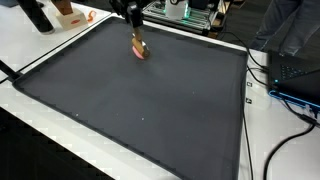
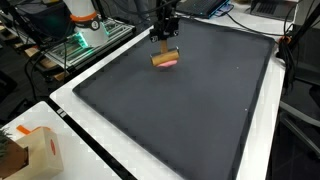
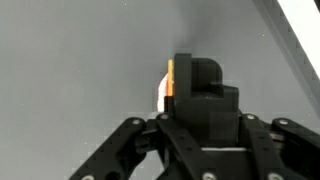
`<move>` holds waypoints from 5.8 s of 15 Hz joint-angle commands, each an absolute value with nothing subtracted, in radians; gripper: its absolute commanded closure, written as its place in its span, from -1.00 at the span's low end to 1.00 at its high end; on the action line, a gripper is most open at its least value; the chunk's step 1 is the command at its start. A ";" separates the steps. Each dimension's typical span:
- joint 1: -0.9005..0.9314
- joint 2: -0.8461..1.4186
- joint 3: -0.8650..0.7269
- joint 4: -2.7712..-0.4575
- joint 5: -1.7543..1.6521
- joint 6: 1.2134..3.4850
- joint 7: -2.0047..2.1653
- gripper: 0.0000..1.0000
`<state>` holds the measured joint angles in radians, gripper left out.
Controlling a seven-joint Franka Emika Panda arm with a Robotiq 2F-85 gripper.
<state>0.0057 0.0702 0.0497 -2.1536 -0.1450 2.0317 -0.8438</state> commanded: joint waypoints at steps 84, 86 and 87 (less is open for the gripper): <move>-0.041 -0.062 -0.025 -2.203 -0.110 1.922 -0.772 0.52; -0.031 -0.016 -0.021 -2.163 -0.135 1.899 -0.751 0.02; -0.033 -0.025 -0.023 -2.166 -0.130 1.900 -0.752 0.02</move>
<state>-0.0387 -0.0255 -0.0169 -2.1677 -0.1300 1.9018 -0.7522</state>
